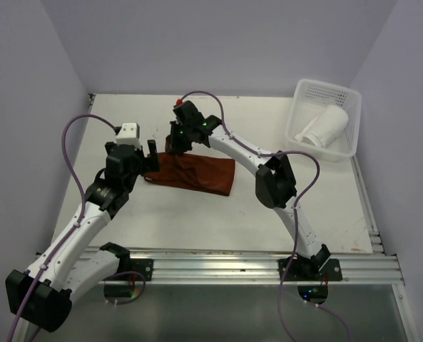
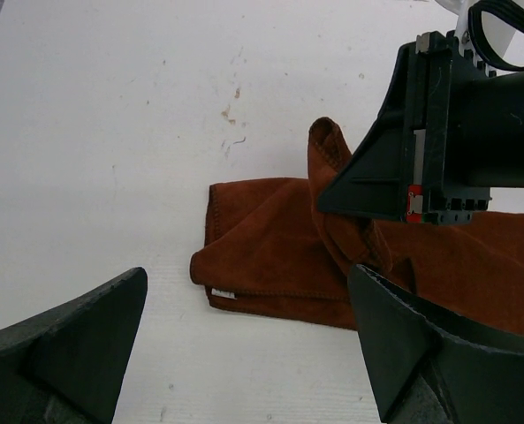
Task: Roll the towels
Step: Fold the towel
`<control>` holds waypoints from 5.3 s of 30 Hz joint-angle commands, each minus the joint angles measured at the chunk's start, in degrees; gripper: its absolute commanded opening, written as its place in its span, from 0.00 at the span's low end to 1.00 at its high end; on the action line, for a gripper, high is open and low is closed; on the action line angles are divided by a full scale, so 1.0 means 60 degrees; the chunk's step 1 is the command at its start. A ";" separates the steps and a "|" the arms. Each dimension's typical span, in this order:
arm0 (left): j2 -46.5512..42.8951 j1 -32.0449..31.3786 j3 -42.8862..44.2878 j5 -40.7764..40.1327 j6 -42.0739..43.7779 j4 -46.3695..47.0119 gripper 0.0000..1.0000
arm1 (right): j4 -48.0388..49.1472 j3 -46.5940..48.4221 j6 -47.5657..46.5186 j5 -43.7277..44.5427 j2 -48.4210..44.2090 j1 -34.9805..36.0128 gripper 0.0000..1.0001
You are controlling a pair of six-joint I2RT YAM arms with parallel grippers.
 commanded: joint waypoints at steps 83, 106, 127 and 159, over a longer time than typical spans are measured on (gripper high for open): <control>-0.0414 -0.0449 0.0110 0.0361 0.0123 0.0244 1.00 | 0.2649 -0.9085 0.1103 0.1674 -0.6454 -0.0892 0.51; 0.0026 -0.0449 0.0066 0.0332 0.0240 0.0244 1.00 | 0.4378 -1.0713 0.2145 0.1352 -0.5094 -0.0863 0.49; 0.2572 -0.0522 0.1309 0.5599 -0.1629 0.1135 1.00 | 0.3618 -1.4022 0.0712 0.2317 -0.7888 -0.1287 0.00; 1.1686 -0.4609 0.7802 0.6106 -0.4081 0.1857 0.83 | 0.4320 -1.7569 -0.0140 0.4266 -1.2358 -0.2196 0.00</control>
